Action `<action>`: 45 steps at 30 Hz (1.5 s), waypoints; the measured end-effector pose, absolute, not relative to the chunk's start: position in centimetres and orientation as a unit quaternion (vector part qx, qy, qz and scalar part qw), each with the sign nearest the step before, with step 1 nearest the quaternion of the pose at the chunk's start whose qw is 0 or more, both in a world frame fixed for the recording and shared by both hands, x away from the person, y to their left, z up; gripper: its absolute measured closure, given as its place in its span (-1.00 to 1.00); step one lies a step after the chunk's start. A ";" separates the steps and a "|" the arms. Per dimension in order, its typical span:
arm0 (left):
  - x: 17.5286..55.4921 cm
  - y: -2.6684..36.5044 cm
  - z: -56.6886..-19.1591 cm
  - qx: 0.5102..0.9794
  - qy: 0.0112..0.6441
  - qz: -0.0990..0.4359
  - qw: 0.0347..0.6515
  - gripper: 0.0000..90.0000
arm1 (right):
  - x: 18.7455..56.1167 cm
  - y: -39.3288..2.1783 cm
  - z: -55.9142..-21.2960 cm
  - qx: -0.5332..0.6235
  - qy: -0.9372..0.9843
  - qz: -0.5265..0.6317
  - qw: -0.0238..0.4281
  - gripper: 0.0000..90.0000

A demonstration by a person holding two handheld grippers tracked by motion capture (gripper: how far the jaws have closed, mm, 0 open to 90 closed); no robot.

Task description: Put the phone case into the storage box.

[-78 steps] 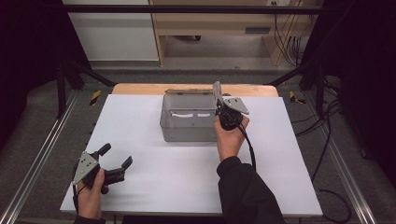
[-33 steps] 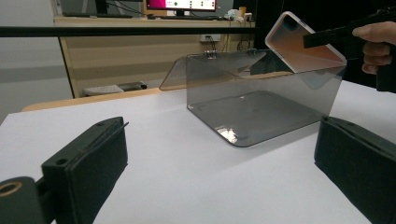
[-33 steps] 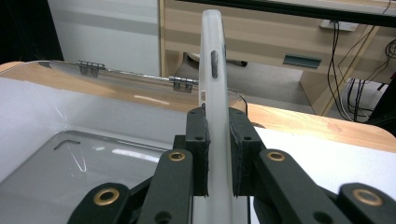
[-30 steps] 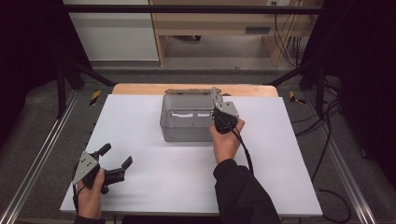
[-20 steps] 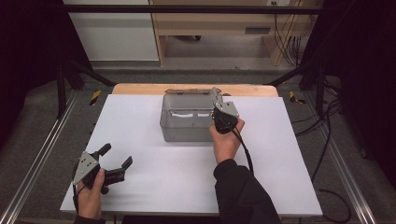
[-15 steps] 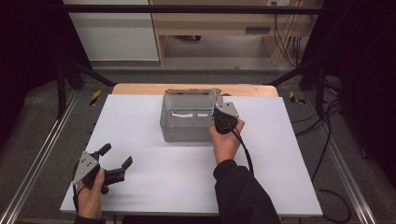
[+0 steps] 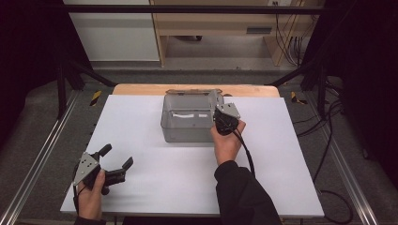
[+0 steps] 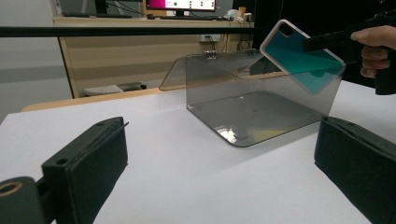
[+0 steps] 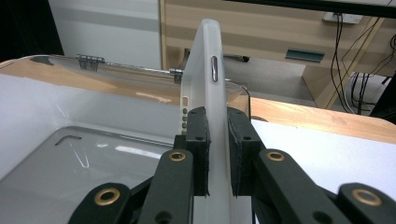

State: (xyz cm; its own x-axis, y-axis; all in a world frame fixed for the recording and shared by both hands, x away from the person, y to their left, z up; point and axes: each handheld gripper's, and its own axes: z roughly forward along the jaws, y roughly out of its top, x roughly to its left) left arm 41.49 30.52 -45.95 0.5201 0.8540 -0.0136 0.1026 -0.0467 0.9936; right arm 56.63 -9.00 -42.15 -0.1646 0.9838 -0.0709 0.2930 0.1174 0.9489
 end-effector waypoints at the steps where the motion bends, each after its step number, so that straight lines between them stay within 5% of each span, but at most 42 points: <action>1: 41.5 30.5 -46.0 0.648 0.369 0.322 0.583 -0.95 | 56.6 -9.0 -42.2 0.506 0.631 0.429 0.402 0.79; 45: 41.6 30.3 -46.0 0.651 0.368 0.316 0.583 -0.95 | 57.5 -9.3 -42.1 0.525 0.646 0.391 0.391 0.75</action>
